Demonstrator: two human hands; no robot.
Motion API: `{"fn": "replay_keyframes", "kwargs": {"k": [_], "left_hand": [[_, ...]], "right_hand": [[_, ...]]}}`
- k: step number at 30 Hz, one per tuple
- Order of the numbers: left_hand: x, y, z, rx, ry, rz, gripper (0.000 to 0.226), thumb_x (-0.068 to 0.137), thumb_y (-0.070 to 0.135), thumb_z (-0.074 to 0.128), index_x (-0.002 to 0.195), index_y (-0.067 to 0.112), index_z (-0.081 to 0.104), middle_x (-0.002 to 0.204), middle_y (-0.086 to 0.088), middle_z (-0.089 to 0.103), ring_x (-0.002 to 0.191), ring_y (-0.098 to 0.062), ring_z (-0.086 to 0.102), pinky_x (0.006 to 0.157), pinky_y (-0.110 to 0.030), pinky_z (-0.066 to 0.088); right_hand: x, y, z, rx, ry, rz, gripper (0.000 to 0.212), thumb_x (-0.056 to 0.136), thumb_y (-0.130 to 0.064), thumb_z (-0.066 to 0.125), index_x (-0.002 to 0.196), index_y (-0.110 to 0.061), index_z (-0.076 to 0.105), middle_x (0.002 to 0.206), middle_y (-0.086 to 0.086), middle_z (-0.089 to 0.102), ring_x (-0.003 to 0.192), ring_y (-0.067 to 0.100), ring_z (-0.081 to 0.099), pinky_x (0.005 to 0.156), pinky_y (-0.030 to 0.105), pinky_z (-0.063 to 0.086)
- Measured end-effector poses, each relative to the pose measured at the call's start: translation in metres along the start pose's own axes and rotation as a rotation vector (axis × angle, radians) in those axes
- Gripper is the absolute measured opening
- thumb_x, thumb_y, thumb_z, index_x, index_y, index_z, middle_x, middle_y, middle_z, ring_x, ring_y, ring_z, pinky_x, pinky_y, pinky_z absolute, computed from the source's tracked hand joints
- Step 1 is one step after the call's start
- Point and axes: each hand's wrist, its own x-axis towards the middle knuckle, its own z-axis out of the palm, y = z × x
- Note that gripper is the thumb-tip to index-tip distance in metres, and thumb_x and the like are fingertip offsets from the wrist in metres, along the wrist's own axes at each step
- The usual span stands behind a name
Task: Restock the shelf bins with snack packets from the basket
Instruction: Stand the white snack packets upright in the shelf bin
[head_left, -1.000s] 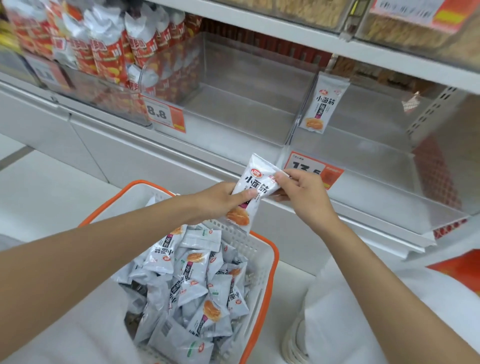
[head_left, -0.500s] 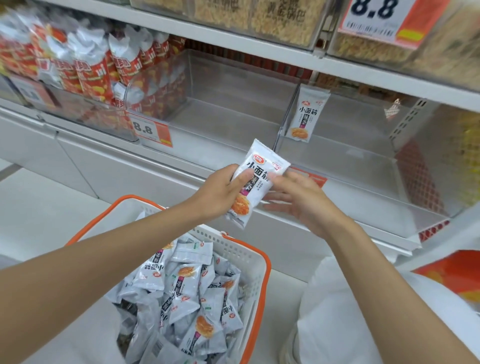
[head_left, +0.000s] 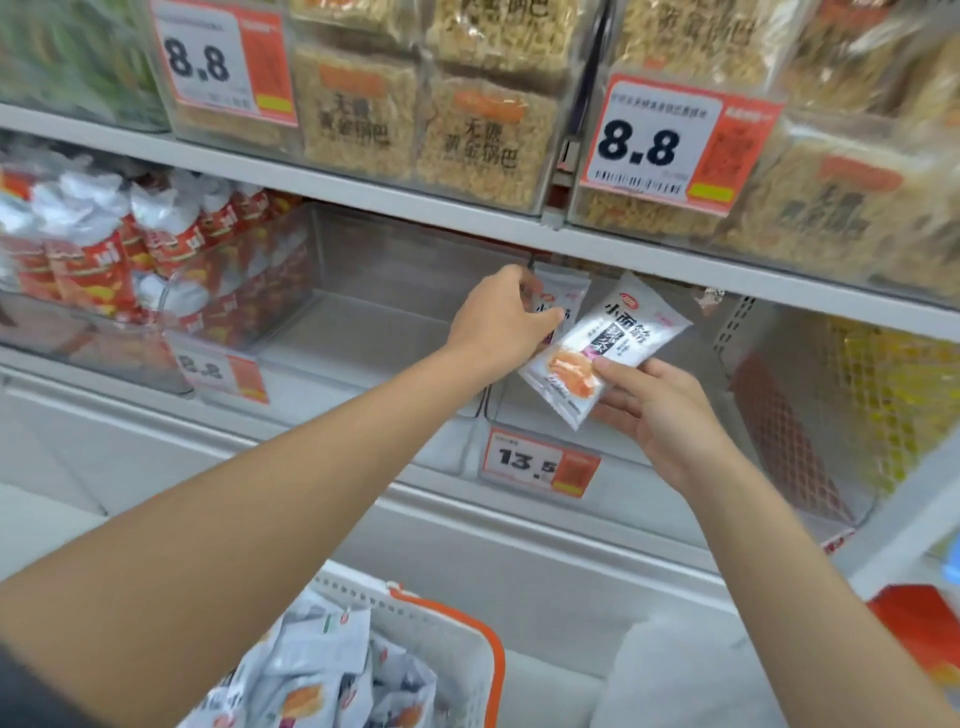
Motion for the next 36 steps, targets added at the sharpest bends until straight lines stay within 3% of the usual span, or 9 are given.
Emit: {"fn": "replay_keyframes", "kwargs": {"k": [5,9,12,16,19,20,25,29,36], "left_hand": [[0.07,-0.007,0.019,0.326,-0.124,0.008,0.035,0.088,0.036,0.066,0.118,0.02,0.06,0.121,-0.003,0.058,0.109,-0.021,0.056,0.084,-0.025,0.043],[0.1,-0.022,0.022,0.412,-0.161,0.028,0.03,0.089,0.036,0.066,0.117,0.026,0.06,0.122,-0.002,0.059,0.108,-0.022,0.058,0.079,-0.023,0.041],[0.114,-0.03,0.024,0.403,-0.181,0.041,0.039,0.089,0.029,0.066,0.126,0.02,0.059,0.132,-0.002,0.056,0.118,-0.021,0.054,0.091,-0.023,0.041],[0.125,-0.034,0.029,0.435,-0.243,0.041,0.038,0.089,0.014,0.059,0.127,0.019,0.06,0.133,-0.003,0.056,0.118,-0.022,0.055,0.088,-0.024,0.043],[0.127,-0.038,0.031,0.437,-0.246,0.026,0.045,0.09,0.01,0.053,0.133,0.024,0.055,0.139,-0.002,0.052,0.123,-0.021,0.051,0.087,-0.02,0.037],[0.126,-0.039,0.032,0.433,-0.251,0.02,0.047,0.091,0.01,0.051,0.136,0.025,0.053,0.142,-0.002,0.049,0.125,-0.021,0.05,0.087,-0.02,0.037],[0.124,-0.04,0.032,0.409,-0.274,0.0,0.05,0.095,0.011,0.043,0.142,0.026,0.046,0.149,-0.004,0.043,0.129,-0.023,0.047,0.093,-0.023,0.039],[0.123,-0.039,0.031,0.399,-0.298,-0.02,0.05,0.096,0.014,0.044,0.144,0.027,0.042,0.151,-0.003,0.04,0.133,-0.023,0.043,0.1,-0.024,0.036],[0.123,-0.037,0.03,0.381,-0.342,-0.027,0.066,0.088,0.03,0.066,0.147,0.024,0.037,0.153,-0.004,0.035,0.137,-0.023,0.039,0.109,-0.029,0.035]], "right_hand": [[0.075,0.008,0.002,-0.254,0.068,0.012,0.021,0.08,-0.004,0.076,0.098,-0.008,0.067,0.096,0.006,0.074,0.078,0.018,0.072,0.066,0.024,0.057],[0.135,0.031,0.012,-0.561,0.121,0.015,0.022,0.075,-0.009,0.081,0.075,-0.02,0.062,0.105,0.008,0.072,0.093,0.025,0.07,0.089,0.04,0.056],[0.158,0.049,0.016,-0.658,0.094,-0.011,0.016,0.074,-0.011,0.08,0.078,-0.016,0.065,0.099,0.006,0.073,0.089,0.02,0.07,0.085,0.035,0.057],[0.167,0.06,0.017,-0.677,0.137,-0.057,0.018,0.078,-0.01,0.076,0.093,-0.013,0.067,0.103,0.006,0.073,0.089,0.02,0.07,0.08,0.033,0.058],[0.166,0.059,0.017,-0.72,0.182,-0.105,0.019,0.081,-0.014,0.071,0.1,-0.011,0.067,0.097,0.002,0.071,0.08,0.013,0.063,0.057,0.014,0.044],[0.166,0.058,0.017,-0.724,0.194,-0.119,0.021,0.082,-0.014,0.07,0.103,-0.01,0.067,0.099,0.002,0.071,0.08,0.013,0.062,0.056,0.013,0.041],[0.159,0.062,0.019,-0.692,0.142,-0.052,0.046,0.074,-0.024,0.082,0.108,-0.016,0.053,0.103,-0.003,0.064,0.092,0.016,0.06,0.074,0.025,0.044],[0.159,0.064,0.019,-0.744,0.123,-0.056,0.052,0.072,-0.032,0.085,0.108,-0.018,0.05,0.102,-0.008,0.058,0.09,0.013,0.055,0.075,0.026,0.043],[0.163,0.07,0.02,-0.761,0.173,-0.103,0.051,0.075,-0.027,0.084,0.107,-0.011,0.048,0.103,-0.002,0.061,0.087,0.016,0.057,0.071,0.029,0.048]]}}
